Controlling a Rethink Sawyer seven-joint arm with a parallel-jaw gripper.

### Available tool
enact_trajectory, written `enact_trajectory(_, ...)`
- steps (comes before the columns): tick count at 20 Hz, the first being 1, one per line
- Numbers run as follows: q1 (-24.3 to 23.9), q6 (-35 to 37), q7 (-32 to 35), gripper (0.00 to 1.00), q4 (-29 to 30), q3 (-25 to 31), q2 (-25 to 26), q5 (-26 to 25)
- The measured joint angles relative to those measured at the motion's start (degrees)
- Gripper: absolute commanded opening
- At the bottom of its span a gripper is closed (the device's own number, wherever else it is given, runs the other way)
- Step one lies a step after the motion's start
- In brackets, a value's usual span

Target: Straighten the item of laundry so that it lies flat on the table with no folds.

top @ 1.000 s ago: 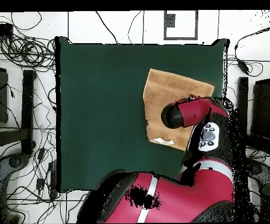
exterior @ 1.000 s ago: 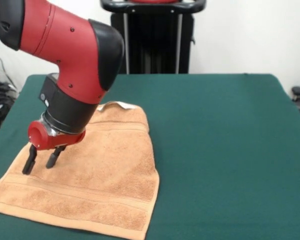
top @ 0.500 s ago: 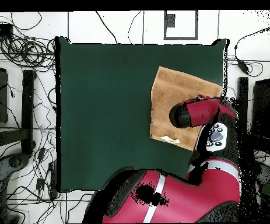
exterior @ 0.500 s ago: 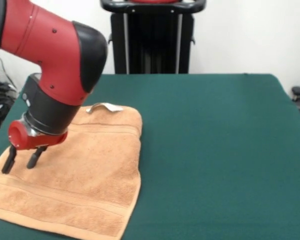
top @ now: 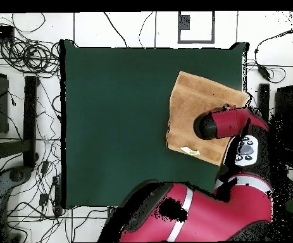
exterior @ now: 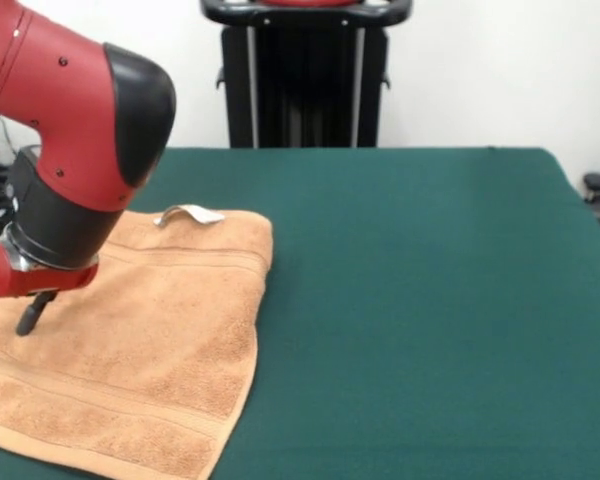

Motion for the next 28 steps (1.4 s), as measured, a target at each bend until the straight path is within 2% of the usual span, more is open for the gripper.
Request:
enact_trajectory(13,-2.4,0.0,0.0,1.00,-1.0,0.0,0.3,-1.3)
enact_trajectory(20,-2.0,0.8,0.0,1.00,-0.7,0.0,-0.3,-1.3)
enact_trajectory(28,-1.3,4.7,0.0,1.00,2.4,0.3,-4.4,-1.0)
